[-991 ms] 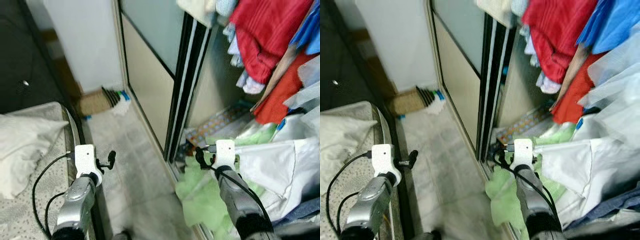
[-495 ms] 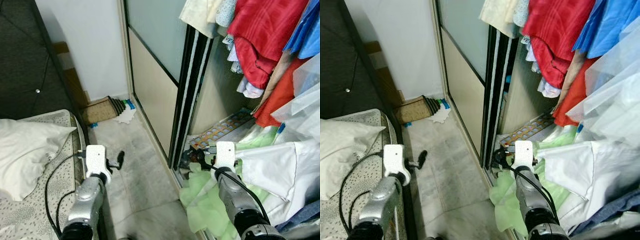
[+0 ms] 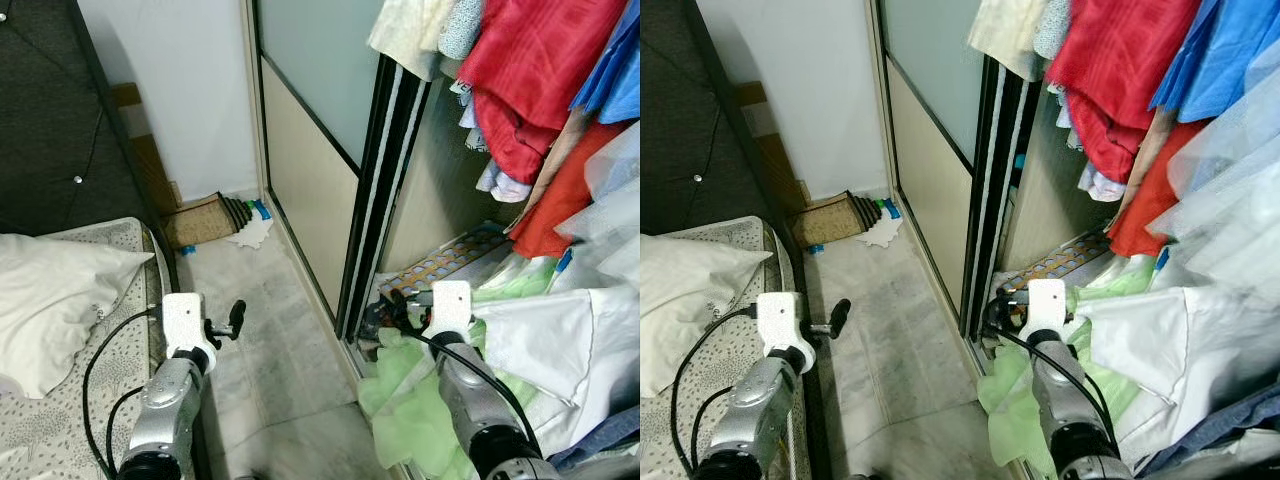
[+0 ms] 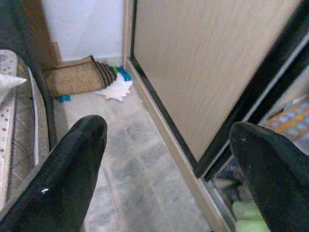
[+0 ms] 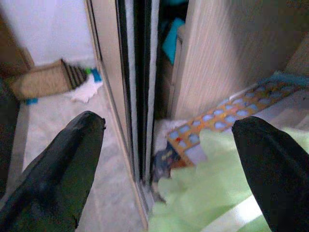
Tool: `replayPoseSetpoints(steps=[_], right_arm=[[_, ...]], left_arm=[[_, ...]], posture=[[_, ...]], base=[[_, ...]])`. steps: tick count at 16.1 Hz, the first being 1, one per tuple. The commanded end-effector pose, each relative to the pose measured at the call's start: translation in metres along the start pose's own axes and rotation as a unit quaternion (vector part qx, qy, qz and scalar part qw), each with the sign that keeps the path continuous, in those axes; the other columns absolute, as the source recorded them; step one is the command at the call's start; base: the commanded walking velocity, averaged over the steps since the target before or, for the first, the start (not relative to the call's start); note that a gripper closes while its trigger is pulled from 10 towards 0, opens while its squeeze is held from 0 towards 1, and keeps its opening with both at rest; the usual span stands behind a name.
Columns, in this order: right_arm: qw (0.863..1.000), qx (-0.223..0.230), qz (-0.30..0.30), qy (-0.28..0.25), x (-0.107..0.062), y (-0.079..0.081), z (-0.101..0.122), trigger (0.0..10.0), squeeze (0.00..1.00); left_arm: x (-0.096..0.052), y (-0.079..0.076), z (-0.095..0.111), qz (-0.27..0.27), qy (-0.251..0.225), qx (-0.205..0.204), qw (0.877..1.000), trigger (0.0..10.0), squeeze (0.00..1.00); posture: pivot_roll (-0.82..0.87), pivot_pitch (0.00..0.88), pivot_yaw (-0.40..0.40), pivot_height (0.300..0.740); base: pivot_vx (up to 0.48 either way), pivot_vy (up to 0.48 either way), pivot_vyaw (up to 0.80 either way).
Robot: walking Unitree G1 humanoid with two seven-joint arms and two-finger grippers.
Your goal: Clean up the room
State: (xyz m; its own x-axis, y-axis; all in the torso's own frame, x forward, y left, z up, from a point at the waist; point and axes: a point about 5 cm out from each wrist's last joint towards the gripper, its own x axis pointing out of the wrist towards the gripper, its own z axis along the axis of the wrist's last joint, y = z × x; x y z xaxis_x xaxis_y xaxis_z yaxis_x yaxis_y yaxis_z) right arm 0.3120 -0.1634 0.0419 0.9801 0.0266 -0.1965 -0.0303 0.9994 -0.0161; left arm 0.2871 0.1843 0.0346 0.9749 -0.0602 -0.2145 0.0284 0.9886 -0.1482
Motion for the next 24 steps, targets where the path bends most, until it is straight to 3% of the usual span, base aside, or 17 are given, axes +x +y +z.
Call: replayPoseSetpoints(steps=[1,7,13,20,24], right_arm=[[1.0,-0.004,-0.005,-0.008,-0.001,-0.003,0.003,10.0,0.0],[1.0,0.0,0.003,-0.007,-0.001,-0.004,0.006,10.0,0.0],[1.0,0.003,0.011,-0.009,-0.004,-0.002,0.008,10.0,0.0],[1.0,0.006,0.02,-0.013,-0.005,-0.001,0.013,10.0,0.0],[1.0,0.005,0.026,-0.012,-0.005,0.0,0.014,10.0,0.0]], left_arm=[[0.0,0.002,0.005,-0.001,-0.007,-0.004,1.0,10.0,0.0],[0.001,-0.006,0.013,-0.013,-0.017,-0.005,1.0,10.0,0.0],[-0.004,-0.001,0.017,-0.003,-0.021,-0.016,1.0,10.0,0.0],[-0.006,-0.004,0.023,0.004,-0.023,0.009,1.0,10.0,0.0],[-0.007,-0.006,0.023,-0.003,-0.021,0.0,1.0,10.0,0.0]], posture=[[0.04,0.044,-0.019,0.74],[0.04,0.06,-0.036,0.74],[0.04,0.087,-0.035,0.74],[0.04,0.102,-0.032,0.74],[0.04,0.105,-0.033,0.74]], base=[[0.0,0.0,0.8],[0.0,0.0,0.8],[0.0,0.0,0.8],[0.0,0.0,0.8],[0.0,0.0,0.8]])
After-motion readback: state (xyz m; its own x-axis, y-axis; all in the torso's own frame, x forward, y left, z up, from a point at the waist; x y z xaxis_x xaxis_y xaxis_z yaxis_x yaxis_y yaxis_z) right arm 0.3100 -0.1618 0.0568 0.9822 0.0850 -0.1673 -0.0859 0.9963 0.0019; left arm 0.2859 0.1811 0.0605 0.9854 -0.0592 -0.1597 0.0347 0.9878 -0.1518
